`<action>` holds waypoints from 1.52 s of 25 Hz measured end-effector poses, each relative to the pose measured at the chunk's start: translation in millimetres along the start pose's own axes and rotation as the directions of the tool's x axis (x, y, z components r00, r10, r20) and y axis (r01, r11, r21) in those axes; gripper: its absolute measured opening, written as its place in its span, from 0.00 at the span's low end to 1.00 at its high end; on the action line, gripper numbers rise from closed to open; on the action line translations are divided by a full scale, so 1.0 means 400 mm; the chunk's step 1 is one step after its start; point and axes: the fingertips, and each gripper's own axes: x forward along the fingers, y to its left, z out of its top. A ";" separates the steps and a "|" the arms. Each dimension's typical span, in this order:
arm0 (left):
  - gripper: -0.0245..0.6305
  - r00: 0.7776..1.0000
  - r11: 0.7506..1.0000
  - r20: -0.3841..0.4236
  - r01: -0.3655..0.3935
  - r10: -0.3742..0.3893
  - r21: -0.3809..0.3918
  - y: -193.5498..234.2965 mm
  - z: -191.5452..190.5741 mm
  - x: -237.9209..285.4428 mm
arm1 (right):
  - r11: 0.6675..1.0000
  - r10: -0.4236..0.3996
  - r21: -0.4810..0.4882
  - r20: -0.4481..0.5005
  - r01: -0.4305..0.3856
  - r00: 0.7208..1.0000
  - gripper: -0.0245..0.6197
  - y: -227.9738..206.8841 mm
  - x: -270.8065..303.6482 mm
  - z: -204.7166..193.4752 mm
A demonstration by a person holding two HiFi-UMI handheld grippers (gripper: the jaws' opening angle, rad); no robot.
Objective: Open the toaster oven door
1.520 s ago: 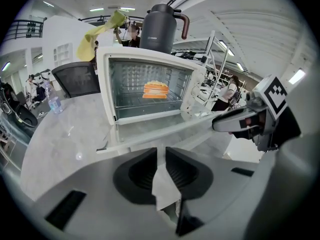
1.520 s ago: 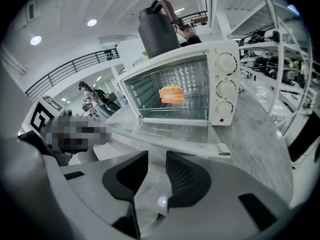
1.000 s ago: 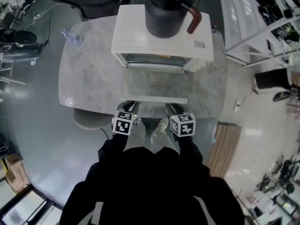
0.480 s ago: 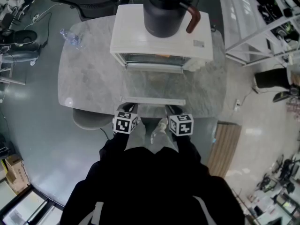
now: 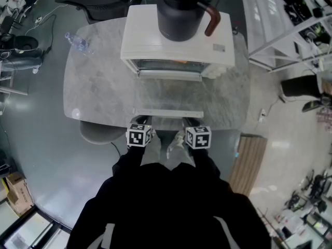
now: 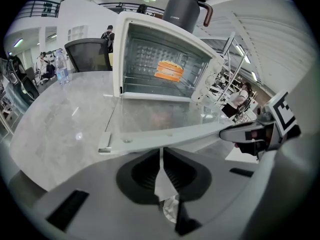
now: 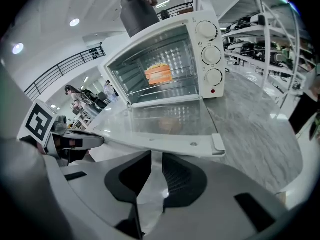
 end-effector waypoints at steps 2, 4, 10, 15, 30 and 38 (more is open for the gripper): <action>0.07 1.000 1.000 -0.002 -0.001 0.001 -0.017 0.003 -0.006 0.009 | 1.000 -0.002 0.008 -0.006 0.002 1.000 0.14 -0.002 0.008 -0.007; 0.07 1.000 0.999 -0.005 0.000 0.000 -0.039 0.007 -0.013 0.016 | 1.000 -0.016 0.014 -0.012 0.016 1.000 0.14 -0.007 0.015 -0.014; 0.06 1.000 0.996 -0.006 0.004 -0.005 -0.085 0.013 -0.031 0.039 | 0.998 -0.047 0.046 -0.019 0.048 0.999 0.13 -0.024 0.032 -0.030; 0.06 1.000 0.995 -0.015 -0.002 0.000 -0.102 0.020 -0.042 0.054 | 0.996 -0.063 0.063 -0.029 0.065 0.998 0.13 -0.029 0.049 -0.044; 0.06 0.999 0.991 -0.047 -0.015 0.008 -0.137 0.026 -0.068 0.087 | 0.990 -0.110 0.081 -0.053 0.114 0.993 0.13 -0.052 0.092 -0.080; 0.06 0.999 0.990 -0.051 -0.024 0.017 -0.142 0.028 -0.068 0.092 | 0.990 -0.115 0.078 -0.061 0.120 0.991 0.11 -0.053 0.093 -0.079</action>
